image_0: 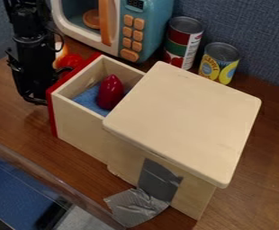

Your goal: Opened the drawer

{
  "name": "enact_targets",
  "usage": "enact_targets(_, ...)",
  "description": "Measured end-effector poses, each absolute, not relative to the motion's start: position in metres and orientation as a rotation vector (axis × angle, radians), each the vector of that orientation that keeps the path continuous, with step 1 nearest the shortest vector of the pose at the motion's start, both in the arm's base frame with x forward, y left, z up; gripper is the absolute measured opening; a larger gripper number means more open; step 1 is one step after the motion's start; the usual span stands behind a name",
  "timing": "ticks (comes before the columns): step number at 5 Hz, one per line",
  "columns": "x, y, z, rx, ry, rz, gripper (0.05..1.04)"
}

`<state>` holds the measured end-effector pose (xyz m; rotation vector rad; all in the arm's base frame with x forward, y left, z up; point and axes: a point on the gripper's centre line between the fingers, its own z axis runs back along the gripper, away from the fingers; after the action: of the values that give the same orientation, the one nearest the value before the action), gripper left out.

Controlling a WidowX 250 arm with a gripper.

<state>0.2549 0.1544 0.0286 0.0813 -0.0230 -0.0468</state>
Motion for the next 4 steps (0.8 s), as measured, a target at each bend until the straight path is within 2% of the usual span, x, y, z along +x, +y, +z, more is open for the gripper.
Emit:
enact_targets(1, 0.254, 0.146, 0.051, 0.065, -0.068, -0.081, 0.966)
enact_targets(2, 0.252, 0.132, 0.083, 0.056, -0.124, -0.099, 1.004)
enact_targets(4, 0.252, 0.088, 0.127, -0.001, -0.118, -0.205, 1.000)
